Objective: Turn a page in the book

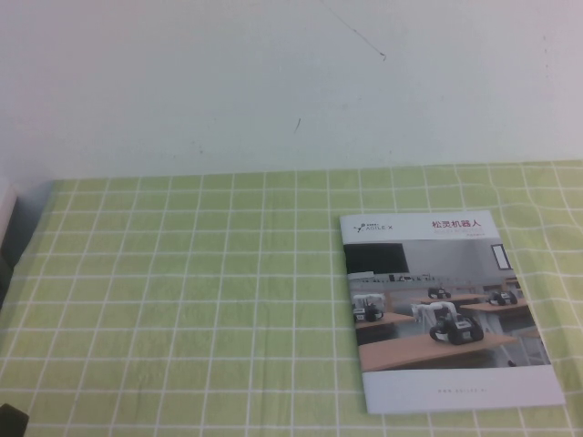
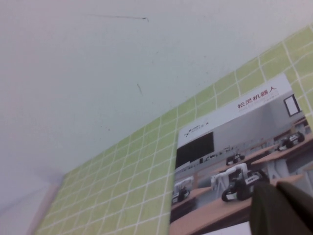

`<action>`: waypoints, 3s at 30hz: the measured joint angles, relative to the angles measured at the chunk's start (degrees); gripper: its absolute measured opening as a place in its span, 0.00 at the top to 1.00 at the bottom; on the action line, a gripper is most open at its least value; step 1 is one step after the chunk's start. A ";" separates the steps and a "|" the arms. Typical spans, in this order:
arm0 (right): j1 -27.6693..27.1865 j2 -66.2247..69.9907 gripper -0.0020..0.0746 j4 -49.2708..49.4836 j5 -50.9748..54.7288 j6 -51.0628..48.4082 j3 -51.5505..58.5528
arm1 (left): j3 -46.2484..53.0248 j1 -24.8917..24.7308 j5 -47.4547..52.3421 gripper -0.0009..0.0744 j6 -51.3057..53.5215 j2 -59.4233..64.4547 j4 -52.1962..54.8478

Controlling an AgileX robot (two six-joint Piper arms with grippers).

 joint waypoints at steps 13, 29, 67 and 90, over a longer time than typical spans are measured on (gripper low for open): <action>0.00 11.16 0.98 -4.90 5.27 -21.09 -9.95 | -21.89 0.00 18.37 0.99 12.59 13.63 15.94; 0.00 36.09 0.98 -25.37 21.26 -36.00 -28.40 | -46.67 -3.89 29.11 0.99 41.62 52.40 6.28; 0.09 83.73 0.53 -19.72 11.90 -29.63 -43.86 | -74.02 -36.02 12.09 0.99 42.79 114.95 6.05; 0.09 95.84 0.33 -12.36 5.58 -29.91 -44.25 | -75.12 -36.06 13.33 0.99 31.49 116.69 16.84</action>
